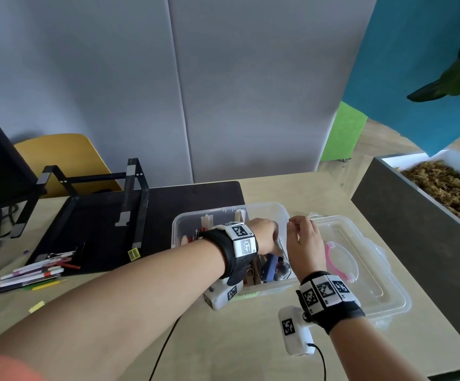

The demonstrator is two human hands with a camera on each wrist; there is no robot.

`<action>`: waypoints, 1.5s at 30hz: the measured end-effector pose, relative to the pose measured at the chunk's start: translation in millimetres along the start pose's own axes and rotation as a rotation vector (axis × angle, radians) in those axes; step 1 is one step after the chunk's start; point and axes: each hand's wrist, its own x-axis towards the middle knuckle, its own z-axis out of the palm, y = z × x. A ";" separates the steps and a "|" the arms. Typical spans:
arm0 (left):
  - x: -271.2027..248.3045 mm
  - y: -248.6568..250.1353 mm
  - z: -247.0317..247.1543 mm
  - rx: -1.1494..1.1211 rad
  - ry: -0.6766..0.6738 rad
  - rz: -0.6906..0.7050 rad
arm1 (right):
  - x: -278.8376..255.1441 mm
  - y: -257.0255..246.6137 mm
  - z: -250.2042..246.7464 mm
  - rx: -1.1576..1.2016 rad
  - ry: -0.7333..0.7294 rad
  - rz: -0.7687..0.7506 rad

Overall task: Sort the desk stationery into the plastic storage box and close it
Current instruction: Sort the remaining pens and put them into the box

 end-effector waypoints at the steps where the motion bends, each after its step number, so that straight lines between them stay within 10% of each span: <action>1: -0.4 -0.3 -1.4 0.006 -0.013 -0.002 | 0.0 0.0 0.1 -0.003 0.002 -0.003; 13: -13.6 -14.4 -5.7 0.446 -0.153 -0.035 | -1.1 5.0 -0.6 -0.071 -0.112 -0.110; 24: -57.5 -53.4 -11.1 0.322 0.115 0.035 | -2.9 -5.2 -9.0 -0.334 -0.377 -0.196; 36: -144.1 -135.0 -14.0 0.065 0.366 -0.136 | -31.9 -60.7 17.9 -0.234 -0.163 -0.224; 45: -207.1 -226.9 -5.9 -0.040 0.321 -0.339 | -78.4 -145.7 89.7 -0.136 -0.322 -0.388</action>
